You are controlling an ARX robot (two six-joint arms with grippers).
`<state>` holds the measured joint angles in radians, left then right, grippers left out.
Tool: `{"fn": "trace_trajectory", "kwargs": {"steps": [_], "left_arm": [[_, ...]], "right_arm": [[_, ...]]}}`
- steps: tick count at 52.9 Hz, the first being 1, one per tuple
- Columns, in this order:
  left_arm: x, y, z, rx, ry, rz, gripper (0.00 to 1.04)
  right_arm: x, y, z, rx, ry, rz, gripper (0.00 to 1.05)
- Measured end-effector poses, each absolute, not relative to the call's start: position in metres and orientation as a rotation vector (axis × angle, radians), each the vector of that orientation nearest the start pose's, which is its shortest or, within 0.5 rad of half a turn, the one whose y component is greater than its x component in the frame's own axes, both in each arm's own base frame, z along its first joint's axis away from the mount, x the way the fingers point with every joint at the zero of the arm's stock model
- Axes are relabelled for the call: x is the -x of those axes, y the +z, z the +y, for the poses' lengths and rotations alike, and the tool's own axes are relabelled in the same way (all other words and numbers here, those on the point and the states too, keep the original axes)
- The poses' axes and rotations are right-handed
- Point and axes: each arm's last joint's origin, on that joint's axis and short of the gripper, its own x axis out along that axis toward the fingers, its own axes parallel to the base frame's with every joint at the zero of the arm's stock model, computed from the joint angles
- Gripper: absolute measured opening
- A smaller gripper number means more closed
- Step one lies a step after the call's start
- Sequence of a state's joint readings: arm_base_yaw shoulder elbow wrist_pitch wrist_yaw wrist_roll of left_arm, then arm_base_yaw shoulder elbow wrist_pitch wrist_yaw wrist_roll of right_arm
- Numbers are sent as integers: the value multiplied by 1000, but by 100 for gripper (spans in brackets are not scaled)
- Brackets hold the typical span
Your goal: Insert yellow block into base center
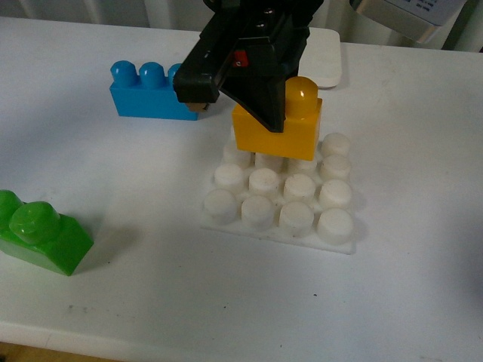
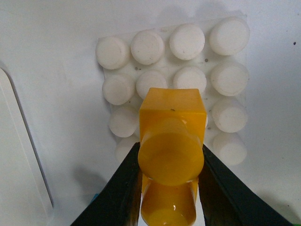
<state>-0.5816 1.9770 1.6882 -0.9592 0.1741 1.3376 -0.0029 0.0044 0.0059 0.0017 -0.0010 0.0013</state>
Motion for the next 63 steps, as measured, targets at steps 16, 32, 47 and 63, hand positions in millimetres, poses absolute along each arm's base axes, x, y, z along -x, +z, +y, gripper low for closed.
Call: {"fn": "trace_trajectory", "kwargs": {"steps": [16, 32, 47, 63], "left_arm": [[-343, 228, -232, -1344, -1418, 663, 29], [-350, 221, -233, -1340, -1400, 661, 29], [-352, 220, -237, -1332, -1394, 656, 29], [-351, 217, -242, -1332, -1394, 654, 29]], "right_arm": [[-98, 165, 0, -1, -2, -3, 96], [-98, 165, 0, -1, -2, -3, 96], [-98, 165, 0, -1, -2, -3, 96], [-98, 165, 0, -1, -2, -3, 96]]}}
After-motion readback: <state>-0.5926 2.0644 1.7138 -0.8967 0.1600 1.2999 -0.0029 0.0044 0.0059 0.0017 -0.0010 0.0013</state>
